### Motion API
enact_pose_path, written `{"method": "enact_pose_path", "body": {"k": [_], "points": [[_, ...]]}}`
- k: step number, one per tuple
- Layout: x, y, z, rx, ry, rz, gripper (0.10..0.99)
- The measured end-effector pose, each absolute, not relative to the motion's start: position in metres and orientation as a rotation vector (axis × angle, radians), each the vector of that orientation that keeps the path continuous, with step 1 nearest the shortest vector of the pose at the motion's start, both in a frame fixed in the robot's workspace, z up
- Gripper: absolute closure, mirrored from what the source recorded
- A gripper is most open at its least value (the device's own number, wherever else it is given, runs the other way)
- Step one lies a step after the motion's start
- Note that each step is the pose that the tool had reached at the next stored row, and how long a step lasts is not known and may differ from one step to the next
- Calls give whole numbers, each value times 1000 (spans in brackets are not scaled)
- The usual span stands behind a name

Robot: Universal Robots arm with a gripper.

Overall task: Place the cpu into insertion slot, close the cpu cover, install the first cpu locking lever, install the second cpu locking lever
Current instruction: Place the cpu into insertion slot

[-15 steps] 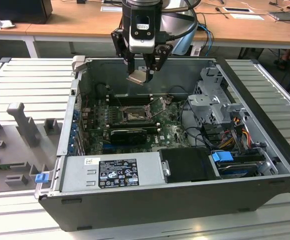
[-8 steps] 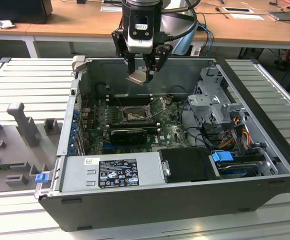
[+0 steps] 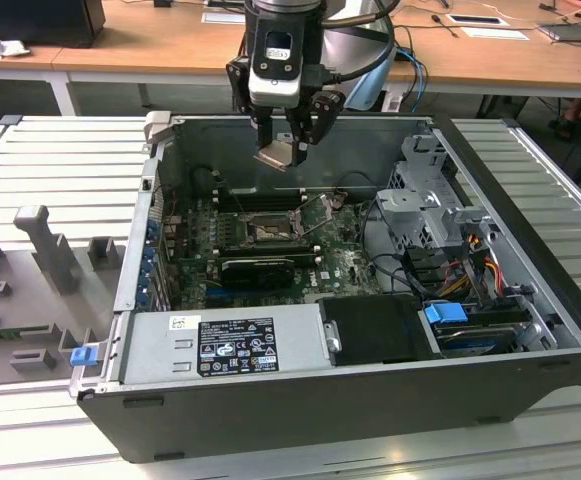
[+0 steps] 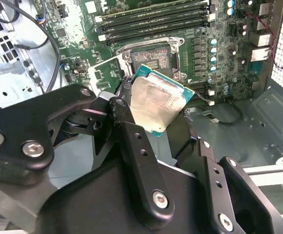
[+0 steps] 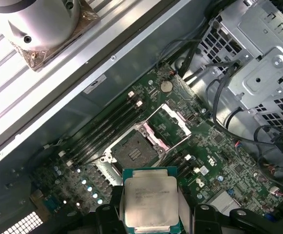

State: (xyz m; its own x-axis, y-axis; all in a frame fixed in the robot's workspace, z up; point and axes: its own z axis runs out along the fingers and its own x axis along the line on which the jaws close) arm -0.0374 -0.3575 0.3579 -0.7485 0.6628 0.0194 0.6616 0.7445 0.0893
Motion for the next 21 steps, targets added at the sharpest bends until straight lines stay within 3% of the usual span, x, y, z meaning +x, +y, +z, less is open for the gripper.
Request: {"method": "enact_pose_path", "body": {"k": [21], "points": [[-37, -357, 350, 1189, 2885, 131, 553]]}}
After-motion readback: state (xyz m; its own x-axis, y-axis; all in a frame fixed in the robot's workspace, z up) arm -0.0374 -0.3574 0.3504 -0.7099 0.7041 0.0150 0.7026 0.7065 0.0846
